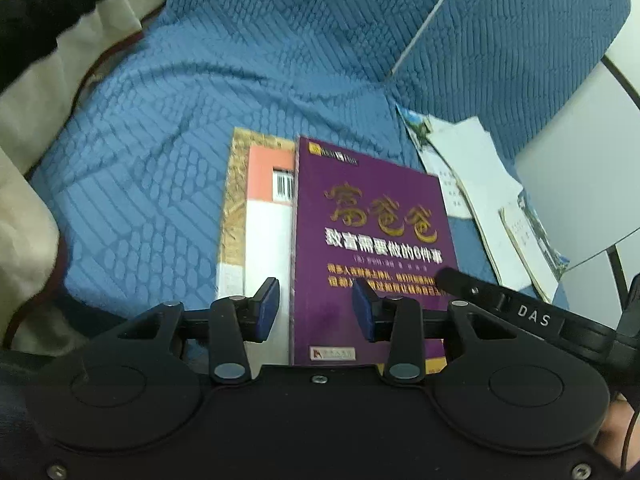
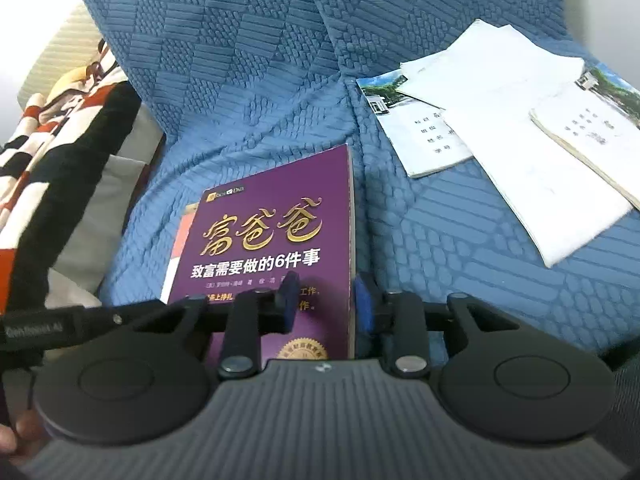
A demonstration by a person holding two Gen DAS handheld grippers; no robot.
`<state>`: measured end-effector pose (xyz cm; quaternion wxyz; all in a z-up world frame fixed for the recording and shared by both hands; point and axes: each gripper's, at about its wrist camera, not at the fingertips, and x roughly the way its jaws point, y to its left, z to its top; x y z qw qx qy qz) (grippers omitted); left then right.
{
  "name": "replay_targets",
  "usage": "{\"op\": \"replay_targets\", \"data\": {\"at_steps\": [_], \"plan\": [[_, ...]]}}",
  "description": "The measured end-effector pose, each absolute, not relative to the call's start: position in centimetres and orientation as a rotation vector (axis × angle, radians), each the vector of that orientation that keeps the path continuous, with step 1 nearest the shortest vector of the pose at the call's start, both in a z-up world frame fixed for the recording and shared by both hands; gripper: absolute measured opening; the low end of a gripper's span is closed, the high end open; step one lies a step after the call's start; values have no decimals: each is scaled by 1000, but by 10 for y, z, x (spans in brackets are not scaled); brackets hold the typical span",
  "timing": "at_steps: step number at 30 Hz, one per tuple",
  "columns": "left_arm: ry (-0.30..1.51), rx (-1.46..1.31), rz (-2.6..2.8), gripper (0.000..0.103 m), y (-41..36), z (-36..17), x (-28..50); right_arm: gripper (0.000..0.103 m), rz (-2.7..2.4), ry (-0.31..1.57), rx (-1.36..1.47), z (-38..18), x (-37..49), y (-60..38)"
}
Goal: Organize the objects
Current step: 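Lower the purple book flat onto the white book and open both tools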
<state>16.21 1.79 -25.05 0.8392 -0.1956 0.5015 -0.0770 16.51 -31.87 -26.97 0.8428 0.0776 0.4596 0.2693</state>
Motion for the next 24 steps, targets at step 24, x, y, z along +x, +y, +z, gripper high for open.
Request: {"op": "replay_targets", "data": {"at_steps": [24], "plan": [[978, -465, -201, 46, 22, -208, 132, 33, 595, 945, 125, -239, 156, -323]]}}
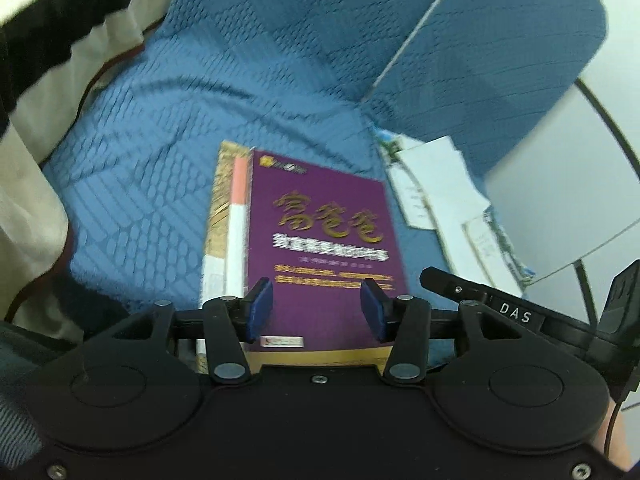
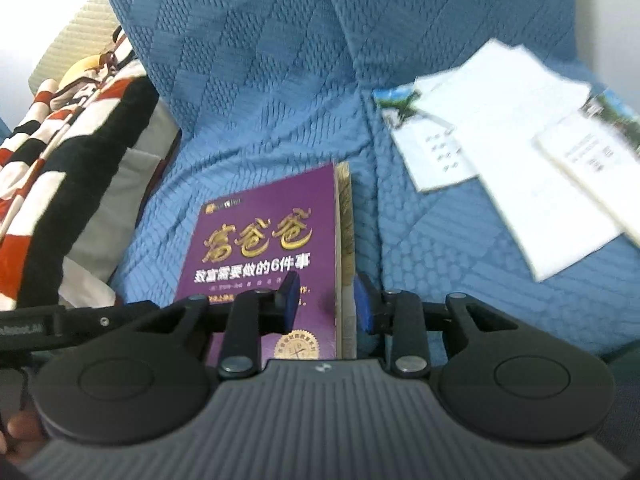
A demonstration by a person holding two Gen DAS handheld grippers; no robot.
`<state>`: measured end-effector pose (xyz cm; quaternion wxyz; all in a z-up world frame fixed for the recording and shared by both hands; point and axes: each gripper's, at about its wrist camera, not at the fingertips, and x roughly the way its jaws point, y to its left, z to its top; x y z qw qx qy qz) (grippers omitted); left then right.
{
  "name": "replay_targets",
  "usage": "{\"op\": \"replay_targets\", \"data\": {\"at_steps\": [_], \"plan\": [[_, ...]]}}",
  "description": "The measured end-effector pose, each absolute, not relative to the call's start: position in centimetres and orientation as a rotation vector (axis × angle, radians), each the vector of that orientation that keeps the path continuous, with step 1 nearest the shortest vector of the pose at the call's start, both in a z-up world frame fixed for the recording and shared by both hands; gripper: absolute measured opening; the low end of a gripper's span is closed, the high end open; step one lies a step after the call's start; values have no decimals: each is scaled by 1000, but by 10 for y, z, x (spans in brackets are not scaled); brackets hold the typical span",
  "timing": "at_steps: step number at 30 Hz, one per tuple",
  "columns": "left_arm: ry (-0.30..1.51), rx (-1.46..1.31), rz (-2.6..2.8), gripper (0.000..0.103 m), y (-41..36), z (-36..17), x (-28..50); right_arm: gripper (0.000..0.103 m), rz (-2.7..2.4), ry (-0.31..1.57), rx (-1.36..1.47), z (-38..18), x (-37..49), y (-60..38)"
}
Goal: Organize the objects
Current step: 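Raise both tools away from the book stack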
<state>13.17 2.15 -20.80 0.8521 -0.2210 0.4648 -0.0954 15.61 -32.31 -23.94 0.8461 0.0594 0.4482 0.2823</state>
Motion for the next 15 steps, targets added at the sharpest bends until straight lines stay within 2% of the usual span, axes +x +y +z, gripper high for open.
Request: {"op": "replay_targets", "data": {"at_steps": [9, 15], "plan": [[853, -438, -295, 53, -1, -134, 106, 33, 601, 810, 156, -159, 123, -357], [815, -403, -340, 57, -22, -99, 89, 33, 579, 774, 166, -125, 96, -380]]}}
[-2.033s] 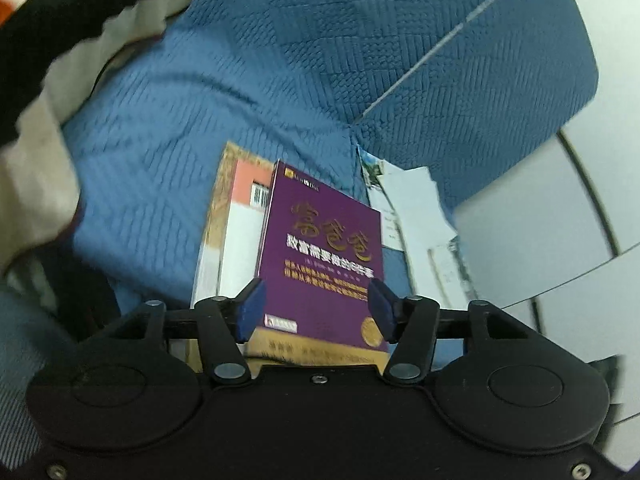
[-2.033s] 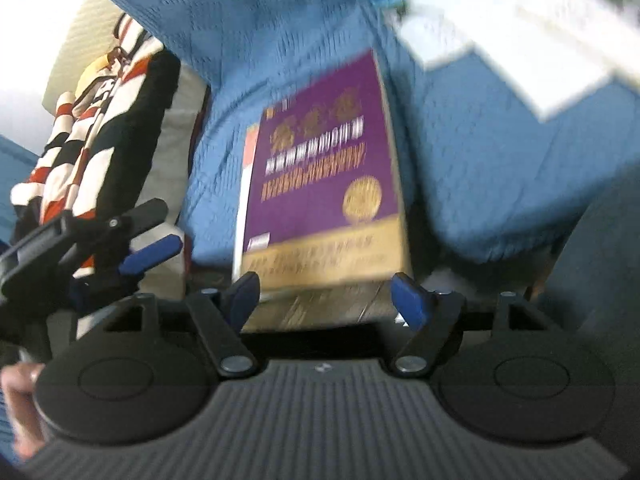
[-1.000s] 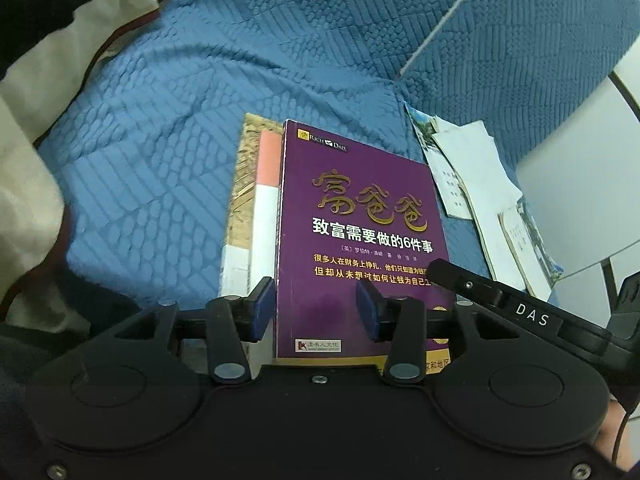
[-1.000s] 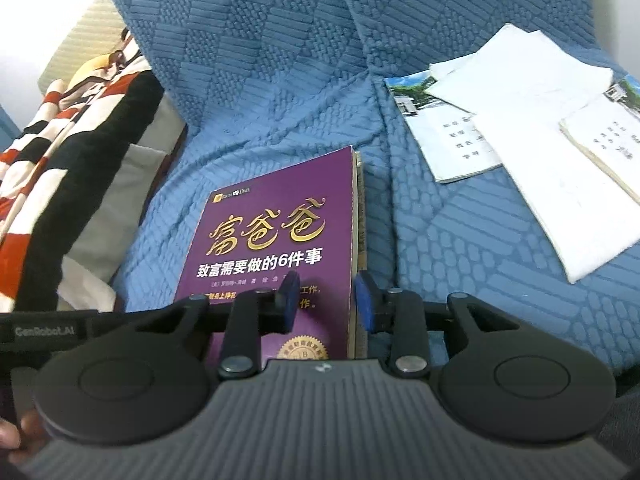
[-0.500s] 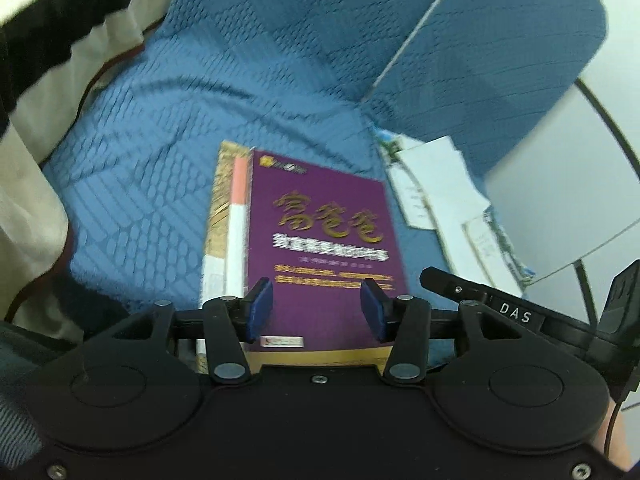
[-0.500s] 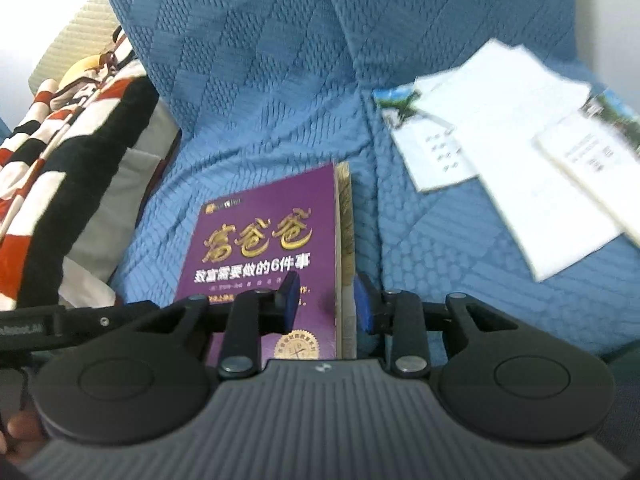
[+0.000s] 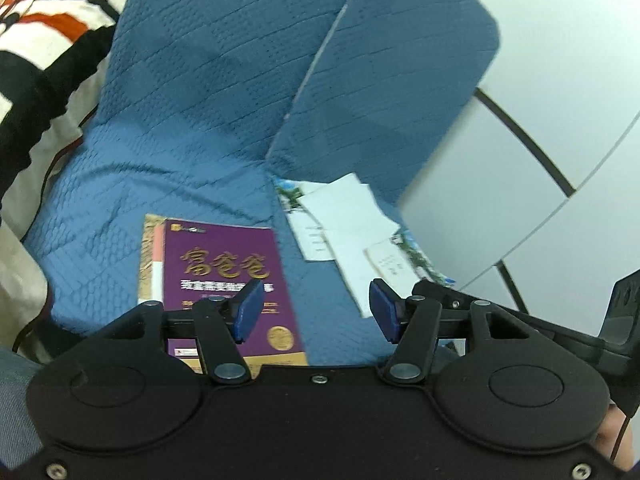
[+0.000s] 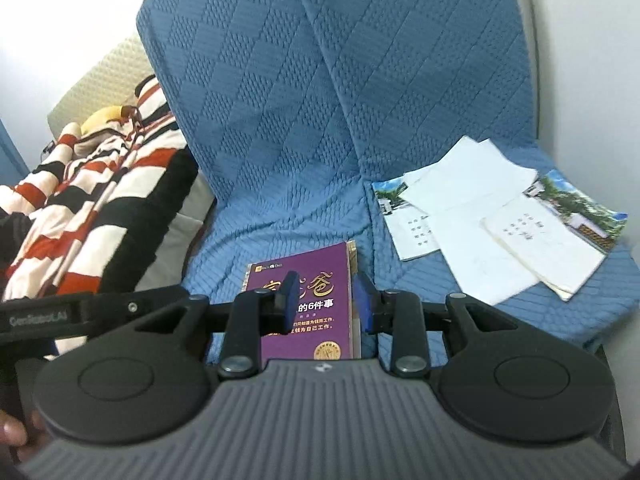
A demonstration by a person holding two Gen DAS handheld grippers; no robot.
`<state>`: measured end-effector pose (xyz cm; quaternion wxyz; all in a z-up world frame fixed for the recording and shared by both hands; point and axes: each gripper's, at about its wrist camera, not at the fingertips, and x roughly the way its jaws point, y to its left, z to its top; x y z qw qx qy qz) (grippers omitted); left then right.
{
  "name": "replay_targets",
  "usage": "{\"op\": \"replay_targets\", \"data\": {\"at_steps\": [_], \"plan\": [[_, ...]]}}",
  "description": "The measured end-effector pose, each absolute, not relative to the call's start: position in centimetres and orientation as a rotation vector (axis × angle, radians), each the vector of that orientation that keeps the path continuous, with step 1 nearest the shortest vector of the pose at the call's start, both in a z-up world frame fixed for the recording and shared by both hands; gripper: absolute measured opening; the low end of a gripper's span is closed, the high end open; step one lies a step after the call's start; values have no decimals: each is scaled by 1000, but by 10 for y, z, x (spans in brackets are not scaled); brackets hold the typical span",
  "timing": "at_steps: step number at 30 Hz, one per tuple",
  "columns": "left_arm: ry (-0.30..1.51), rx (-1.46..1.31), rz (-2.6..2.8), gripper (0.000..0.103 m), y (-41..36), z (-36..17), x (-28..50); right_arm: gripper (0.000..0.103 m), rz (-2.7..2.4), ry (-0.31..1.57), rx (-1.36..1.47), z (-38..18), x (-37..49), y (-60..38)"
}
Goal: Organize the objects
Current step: 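Raise both tools away from the book stack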
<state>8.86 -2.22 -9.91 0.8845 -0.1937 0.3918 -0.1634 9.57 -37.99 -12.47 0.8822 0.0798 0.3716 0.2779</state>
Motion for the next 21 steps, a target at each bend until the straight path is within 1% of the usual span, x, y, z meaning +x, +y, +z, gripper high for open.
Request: {"op": "replay_targets", "data": {"at_steps": [4, 9, 13, 15, 18, 21], "plan": [[794, -387, -350, 62, -33, -85, 78, 33, 556, 766, 195, -113, 80, -399], [763, -367, -372, 79, -48, -71, 66, 34, 508, 766, 212, -109, 63, -419], [757, -362, -397, 84, -60, -63, 61, 34, 487, 771, 215, -110, 53, -432], [751, -357, -407, 93, -67, -59, 58, 35, 470, 770, 218, -110, 49, -439], [744, -364, -435, 101, -78, -56, 56, 35, 446, 758, 215, -109, 46, -449], [738, -337, -448, 102, -92, -53, 55, 35, 423, 767, 228, -110, 47, -459]]}}
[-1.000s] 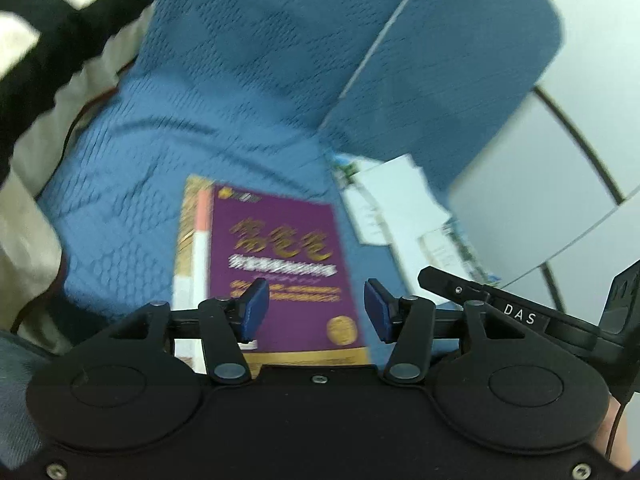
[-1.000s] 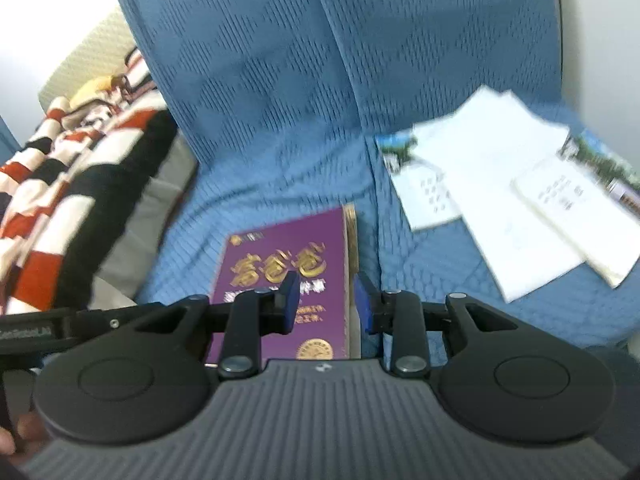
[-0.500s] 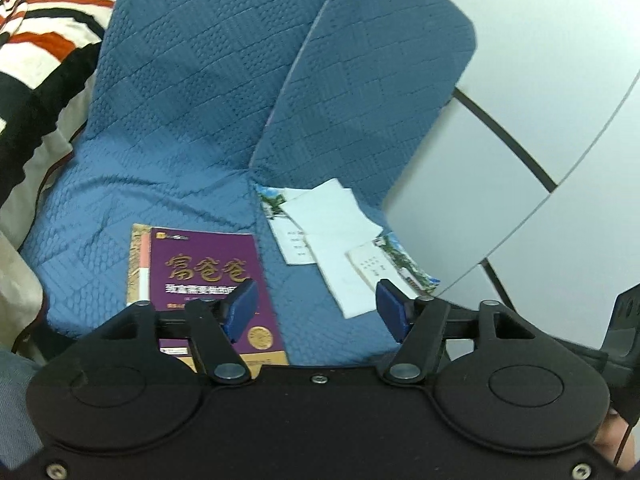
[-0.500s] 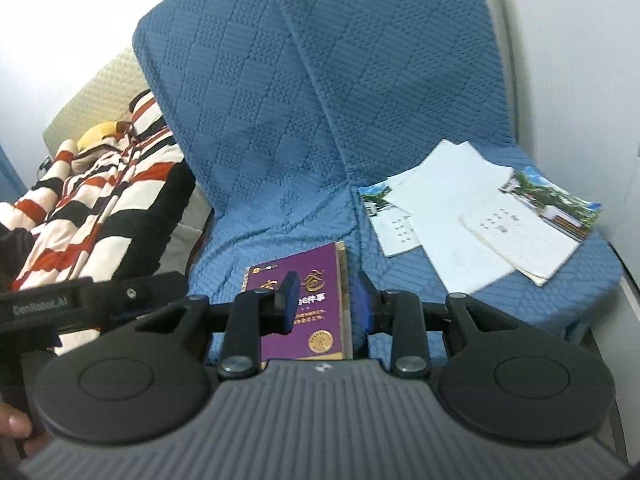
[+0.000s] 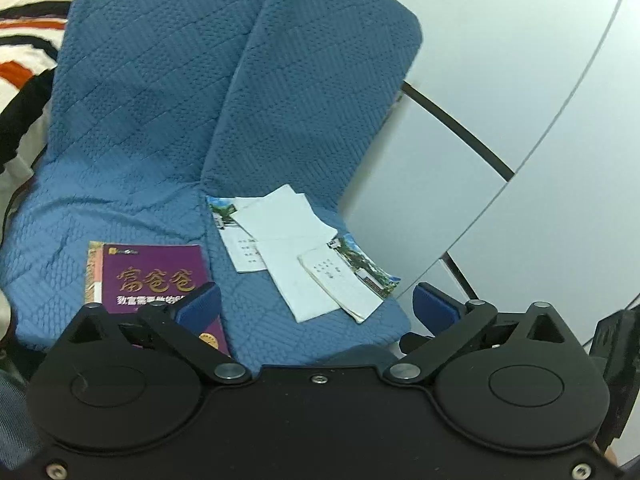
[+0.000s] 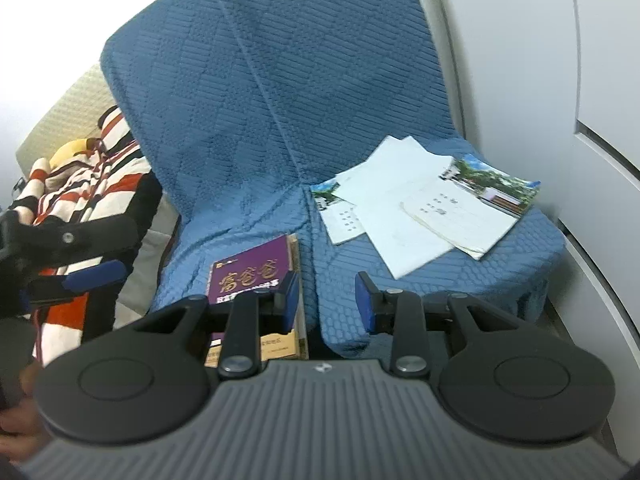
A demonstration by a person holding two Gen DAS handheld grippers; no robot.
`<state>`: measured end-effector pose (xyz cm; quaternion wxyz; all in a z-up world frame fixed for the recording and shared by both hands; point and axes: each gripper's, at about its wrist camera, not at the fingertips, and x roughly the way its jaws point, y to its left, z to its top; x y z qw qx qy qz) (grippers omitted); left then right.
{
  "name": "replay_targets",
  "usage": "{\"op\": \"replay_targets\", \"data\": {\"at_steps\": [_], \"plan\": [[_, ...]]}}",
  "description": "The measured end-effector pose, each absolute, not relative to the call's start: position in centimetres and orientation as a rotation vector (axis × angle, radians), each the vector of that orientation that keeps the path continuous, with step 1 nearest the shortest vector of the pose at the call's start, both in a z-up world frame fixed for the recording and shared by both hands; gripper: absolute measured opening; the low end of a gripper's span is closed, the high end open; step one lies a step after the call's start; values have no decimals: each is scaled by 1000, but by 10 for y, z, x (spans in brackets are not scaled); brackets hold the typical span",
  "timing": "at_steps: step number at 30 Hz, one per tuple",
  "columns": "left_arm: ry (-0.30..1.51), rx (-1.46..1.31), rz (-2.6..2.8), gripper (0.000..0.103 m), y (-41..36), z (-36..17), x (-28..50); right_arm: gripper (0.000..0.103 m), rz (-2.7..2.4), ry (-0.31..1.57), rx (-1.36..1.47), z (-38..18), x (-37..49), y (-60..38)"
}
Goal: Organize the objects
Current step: 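Raise both tools away from the book stack, then move both tools toward the photo-covered exercise booklet on the papers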
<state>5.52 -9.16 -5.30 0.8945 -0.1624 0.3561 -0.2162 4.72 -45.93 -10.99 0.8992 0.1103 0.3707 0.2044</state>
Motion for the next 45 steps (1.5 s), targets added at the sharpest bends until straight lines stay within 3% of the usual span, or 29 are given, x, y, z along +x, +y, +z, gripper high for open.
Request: {"op": "replay_targets", "data": {"at_steps": [2, 4, 6, 45], "plan": [[738, -326, -456, 102, -100, -52, 55, 42, 390, 774, 241, -112, 49, -468], [746, -319, -459, 102, -109, -53, 57, 69, 363, 774, 253, -114, 51, -476], [750, -300, -462, 102, -119, -53, 60, 83, 341, 771, 263, -117, 53, -484], [922, -242, -431, 100, -233, -148, 199, 82, 181, 912, 445, -200, 157, -564]]}}
